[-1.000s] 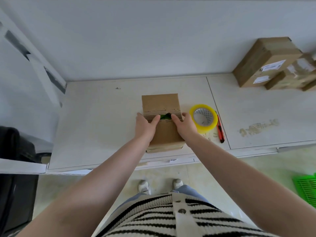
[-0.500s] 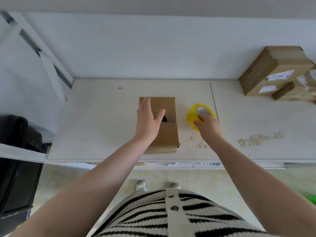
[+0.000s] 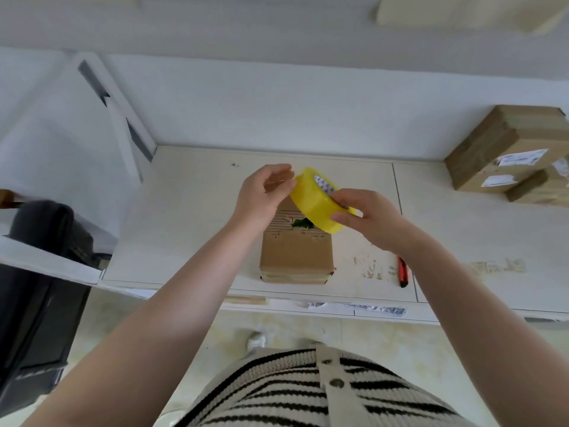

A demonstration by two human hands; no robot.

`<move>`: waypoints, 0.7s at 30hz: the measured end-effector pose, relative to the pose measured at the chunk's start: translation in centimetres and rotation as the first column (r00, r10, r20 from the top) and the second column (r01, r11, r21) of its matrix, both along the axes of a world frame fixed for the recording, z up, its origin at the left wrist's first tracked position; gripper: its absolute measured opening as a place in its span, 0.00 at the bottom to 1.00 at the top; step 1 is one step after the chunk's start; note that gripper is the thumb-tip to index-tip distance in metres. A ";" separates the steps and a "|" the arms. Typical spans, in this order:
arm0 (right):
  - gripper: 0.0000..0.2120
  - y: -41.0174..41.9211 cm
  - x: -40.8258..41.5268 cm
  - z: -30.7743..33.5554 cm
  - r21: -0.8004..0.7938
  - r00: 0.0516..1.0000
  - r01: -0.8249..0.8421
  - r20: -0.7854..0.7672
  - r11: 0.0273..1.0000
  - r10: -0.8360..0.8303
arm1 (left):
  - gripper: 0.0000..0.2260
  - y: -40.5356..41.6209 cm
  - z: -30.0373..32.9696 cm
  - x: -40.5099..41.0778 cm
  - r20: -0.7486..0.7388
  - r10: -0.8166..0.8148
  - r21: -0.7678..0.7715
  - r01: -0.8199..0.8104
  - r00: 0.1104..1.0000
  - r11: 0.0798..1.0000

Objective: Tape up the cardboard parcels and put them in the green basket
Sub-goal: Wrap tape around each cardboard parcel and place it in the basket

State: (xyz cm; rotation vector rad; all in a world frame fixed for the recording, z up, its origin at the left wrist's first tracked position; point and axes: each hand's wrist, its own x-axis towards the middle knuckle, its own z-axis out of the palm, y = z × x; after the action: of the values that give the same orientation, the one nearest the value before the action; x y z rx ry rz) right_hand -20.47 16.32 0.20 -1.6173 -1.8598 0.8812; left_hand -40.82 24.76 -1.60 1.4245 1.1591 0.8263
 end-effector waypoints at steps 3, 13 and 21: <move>0.07 0.2 -0.8 0.3 0.014 0.998 -0.057 0.019 0.998 0.057 | 0.07 0.6 0.2 -1.0 0.089 0.089 -0.140 -0.076 0.992 0.987; 0.12 1.1 -1.4 2.3 -0.061 0.990 -0.101 -0.103 0.993 0.095 | 0.05 1.9 1.8 -4.1 0.272 0.228 -0.408 -0.102 0.935 0.907; 0.28 3.7 0.0 2.5 -0.082 0.887 0.250 0.419 0.965 -0.194 | 0.02 1.5 0.0 -5.3 0.318 0.380 -0.520 -0.176 0.869 0.836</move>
State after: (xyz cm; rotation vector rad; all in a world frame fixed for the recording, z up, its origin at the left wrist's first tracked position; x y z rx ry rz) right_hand -20.43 19.98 2.72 -2.1864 -1.8525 0.6104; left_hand -46.16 26.29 -1.64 0.6320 1.1534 0.9134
